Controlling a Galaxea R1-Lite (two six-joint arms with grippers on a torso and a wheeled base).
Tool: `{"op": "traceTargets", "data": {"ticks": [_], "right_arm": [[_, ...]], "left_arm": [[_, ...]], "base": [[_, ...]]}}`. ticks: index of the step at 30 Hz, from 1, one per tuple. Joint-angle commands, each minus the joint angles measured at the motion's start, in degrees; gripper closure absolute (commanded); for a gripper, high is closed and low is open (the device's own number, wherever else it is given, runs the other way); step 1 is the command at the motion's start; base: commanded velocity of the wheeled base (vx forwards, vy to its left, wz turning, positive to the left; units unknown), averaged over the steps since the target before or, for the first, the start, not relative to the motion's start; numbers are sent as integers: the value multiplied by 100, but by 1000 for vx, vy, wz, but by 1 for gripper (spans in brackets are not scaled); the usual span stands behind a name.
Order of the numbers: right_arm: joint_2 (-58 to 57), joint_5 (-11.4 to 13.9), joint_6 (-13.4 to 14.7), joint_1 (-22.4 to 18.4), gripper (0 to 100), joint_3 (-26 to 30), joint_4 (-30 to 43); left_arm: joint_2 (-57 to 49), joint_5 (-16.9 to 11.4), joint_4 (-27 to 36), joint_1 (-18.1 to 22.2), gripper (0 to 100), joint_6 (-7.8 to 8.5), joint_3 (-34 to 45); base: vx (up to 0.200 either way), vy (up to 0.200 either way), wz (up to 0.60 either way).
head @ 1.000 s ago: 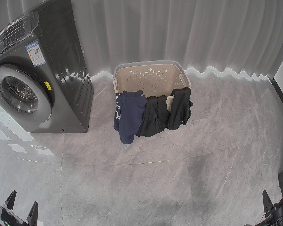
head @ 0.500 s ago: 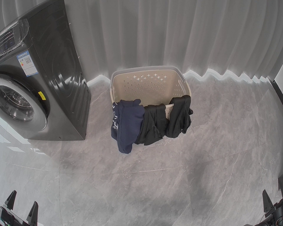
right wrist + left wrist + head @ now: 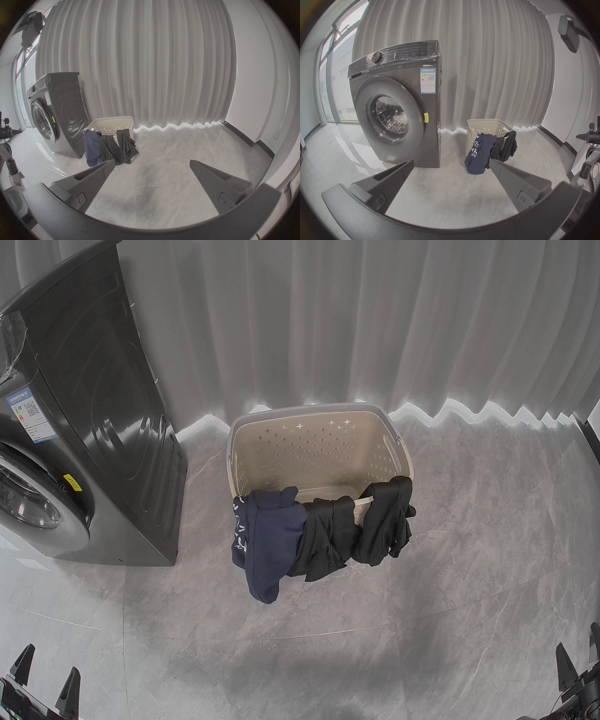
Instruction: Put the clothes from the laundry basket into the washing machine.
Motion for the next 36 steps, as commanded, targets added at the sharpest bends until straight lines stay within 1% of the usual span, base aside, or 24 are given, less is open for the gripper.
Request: {"op": "traceTargets", "data": {"ticks": [1, 7, 16, 36], "right_arm": [[-93, 1, -4, 7, 0, 101, 1], [-93, 1, -4, 7, 0, 101, 1], [-93, 1, -4, 7, 0, 101, 1], [-93, 1, -4, 7, 0, 101, 1]], "left_arm": [[-68, 5, 1, 0, 0, -14, 101], [-68, 14, 1, 0, 0, -5, 101], [-68, 14, 1, 0, 0, 3, 101], [-68, 14, 1, 0, 0, -5, 101]], "base": [[0, 0, 0], [0, -200, 0], [0, 0, 0], [200, 0, 0]]}}
